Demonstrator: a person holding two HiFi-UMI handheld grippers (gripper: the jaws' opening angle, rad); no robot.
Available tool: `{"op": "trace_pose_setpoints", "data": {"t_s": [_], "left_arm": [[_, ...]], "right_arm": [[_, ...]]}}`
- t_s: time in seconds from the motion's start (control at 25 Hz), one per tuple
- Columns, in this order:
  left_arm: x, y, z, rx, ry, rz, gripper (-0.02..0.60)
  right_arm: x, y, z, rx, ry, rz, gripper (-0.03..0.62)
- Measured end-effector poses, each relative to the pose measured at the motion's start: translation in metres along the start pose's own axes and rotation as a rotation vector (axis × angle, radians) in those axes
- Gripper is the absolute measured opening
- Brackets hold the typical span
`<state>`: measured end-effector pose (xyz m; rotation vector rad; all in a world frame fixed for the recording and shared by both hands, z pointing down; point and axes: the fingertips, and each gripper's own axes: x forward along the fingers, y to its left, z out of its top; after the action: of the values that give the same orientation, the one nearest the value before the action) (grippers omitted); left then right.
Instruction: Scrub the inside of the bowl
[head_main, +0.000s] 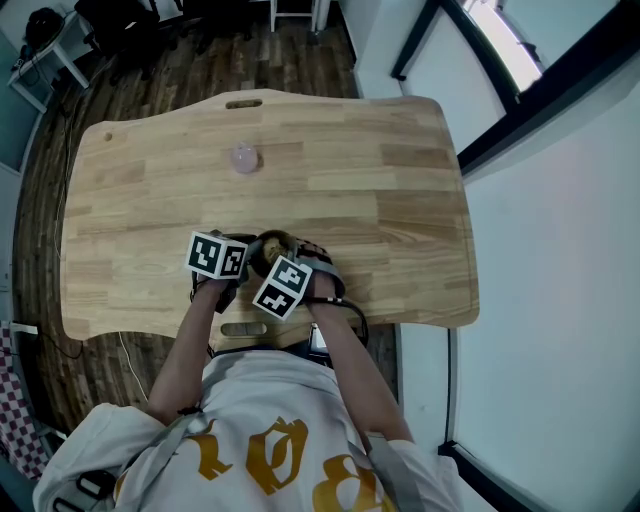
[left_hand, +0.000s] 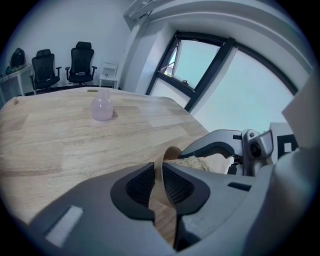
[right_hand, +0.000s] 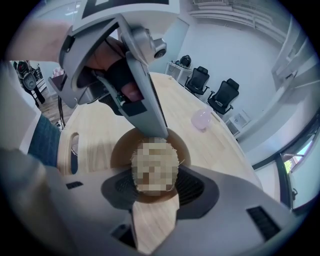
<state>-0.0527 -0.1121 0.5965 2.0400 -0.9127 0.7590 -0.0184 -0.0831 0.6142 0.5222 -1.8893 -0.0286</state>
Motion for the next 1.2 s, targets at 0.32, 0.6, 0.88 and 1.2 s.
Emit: {"op": "trace_pose_setpoints", "data": {"t_s": [0.32, 0.6, 0.88, 1.2], "left_arm": [[0.003, 0.000, -0.002, -0.005, 0.005, -0.001, 0.038], [0.002, 0.004, -0.004, -0.014, 0.009, 0.005, 0.038], [0.002, 0.005, -0.005, -0.026, -0.001, 0.000, 0.038], [0.006, -0.001, -0.002, -0.015, 0.014, -0.013, 0.038]], "right_arm": [[0.001, 0.013, 0.000, -0.030, -0.028, 0.075, 0.179], [0.000, 0.029, 0.000, -0.050, -0.032, 0.154, 0.179], [0.001, 0.030, -0.012, -0.029, 0.014, 0.216, 0.179], [0.002, 0.014, -0.024, 0.063, 0.063, 0.177, 0.179]]}}
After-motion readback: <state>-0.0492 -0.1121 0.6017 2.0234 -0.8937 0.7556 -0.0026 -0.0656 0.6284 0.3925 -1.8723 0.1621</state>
